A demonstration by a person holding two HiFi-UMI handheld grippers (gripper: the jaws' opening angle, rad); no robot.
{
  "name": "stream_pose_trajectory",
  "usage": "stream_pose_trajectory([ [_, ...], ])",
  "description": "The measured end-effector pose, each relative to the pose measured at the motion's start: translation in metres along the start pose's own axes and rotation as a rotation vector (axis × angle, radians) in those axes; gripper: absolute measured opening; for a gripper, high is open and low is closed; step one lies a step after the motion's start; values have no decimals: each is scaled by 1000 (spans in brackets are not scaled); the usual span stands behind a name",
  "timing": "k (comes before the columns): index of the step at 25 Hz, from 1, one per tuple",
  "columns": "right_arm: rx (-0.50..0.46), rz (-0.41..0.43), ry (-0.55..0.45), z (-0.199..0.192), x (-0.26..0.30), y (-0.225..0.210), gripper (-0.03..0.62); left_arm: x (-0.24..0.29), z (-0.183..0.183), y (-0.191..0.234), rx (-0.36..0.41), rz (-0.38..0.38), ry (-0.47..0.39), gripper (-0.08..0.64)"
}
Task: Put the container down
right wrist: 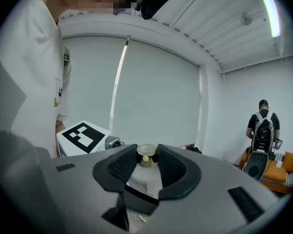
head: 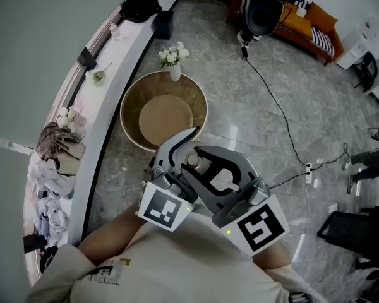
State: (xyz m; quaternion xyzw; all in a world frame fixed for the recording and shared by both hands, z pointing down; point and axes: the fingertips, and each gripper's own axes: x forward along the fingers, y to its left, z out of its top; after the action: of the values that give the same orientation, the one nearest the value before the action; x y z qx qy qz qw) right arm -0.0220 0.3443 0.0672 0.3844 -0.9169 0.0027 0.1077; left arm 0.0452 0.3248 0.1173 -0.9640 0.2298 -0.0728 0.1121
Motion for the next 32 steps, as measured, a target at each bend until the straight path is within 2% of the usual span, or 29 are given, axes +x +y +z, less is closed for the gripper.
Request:
stream_pose_trajectory([
  [21,18,20,-14,-7,-8,9,129,-5,-5,-12,7,12,29,350],
  [32,30,50,-25,-17,-24,-2,129,11,-10,-27,1,26,59,350],
])
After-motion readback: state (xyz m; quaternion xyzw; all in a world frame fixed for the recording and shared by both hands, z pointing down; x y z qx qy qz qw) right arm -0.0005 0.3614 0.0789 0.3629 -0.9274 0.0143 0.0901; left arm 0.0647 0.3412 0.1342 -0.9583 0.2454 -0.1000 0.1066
